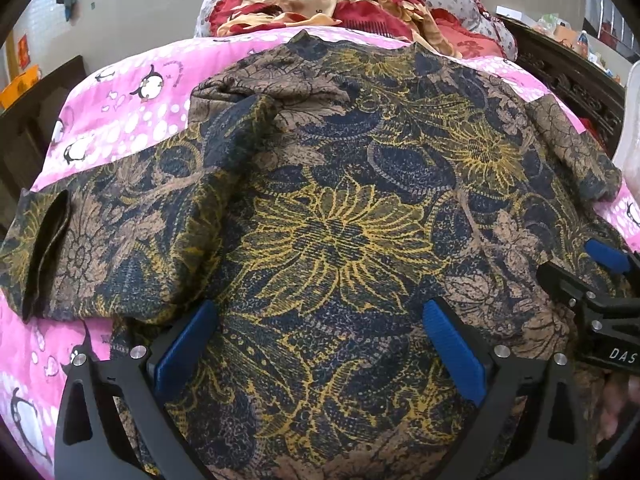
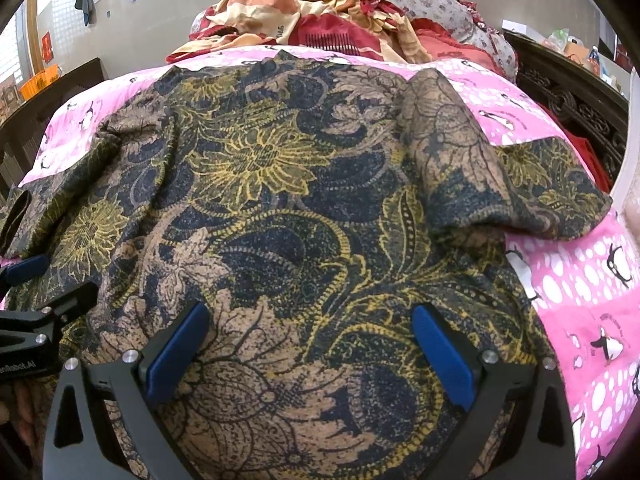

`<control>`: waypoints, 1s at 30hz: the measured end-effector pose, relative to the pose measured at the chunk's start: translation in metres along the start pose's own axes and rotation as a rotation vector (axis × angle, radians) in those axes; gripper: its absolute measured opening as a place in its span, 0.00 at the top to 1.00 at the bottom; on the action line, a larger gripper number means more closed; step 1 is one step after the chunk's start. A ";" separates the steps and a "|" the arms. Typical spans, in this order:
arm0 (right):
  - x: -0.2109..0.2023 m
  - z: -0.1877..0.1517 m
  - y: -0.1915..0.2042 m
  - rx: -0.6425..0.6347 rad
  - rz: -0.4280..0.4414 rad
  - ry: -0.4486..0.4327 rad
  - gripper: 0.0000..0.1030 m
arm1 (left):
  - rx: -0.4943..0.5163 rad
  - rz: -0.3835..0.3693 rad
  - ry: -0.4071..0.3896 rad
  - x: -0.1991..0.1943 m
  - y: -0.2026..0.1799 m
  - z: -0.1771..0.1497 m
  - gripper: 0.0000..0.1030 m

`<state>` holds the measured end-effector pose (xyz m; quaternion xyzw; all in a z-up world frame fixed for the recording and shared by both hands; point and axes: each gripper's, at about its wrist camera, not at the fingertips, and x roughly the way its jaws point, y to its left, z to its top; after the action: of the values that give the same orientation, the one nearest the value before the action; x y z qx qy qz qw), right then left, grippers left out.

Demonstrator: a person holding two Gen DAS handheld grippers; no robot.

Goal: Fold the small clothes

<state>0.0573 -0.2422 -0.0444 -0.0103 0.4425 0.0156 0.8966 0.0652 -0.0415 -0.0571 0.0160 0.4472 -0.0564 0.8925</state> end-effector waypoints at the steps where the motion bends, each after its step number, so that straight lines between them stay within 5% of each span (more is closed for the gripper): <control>1: 0.000 0.000 0.000 0.000 0.000 -0.001 0.00 | -0.006 -0.008 0.000 0.000 0.001 0.000 0.14; 9: 0.000 0.000 0.001 0.000 0.000 -0.001 0.00 | -0.051 -0.044 0.018 -0.035 0.047 -0.009 0.15; 14: 0.000 0.000 0.001 -0.001 -0.001 0.000 0.00 | -0.039 0.031 -0.160 -0.093 0.103 -0.013 0.15; 18: 0.000 0.000 0.001 0.000 0.000 -0.001 0.00 | -0.026 0.124 -0.242 -0.095 0.154 0.003 0.16; 24: 0.000 0.000 0.001 0.002 0.003 -0.003 0.00 | 0.074 0.088 -0.065 -0.032 0.182 0.018 0.37; 30: -0.001 0.000 0.000 0.005 0.007 -0.004 0.00 | 0.065 0.273 -0.007 -0.013 0.191 0.013 0.42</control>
<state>0.0566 -0.2417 -0.0441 -0.0066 0.4409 0.0179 0.8973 0.0896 0.1480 -0.0434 0.1053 0.4355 0.0509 0.8925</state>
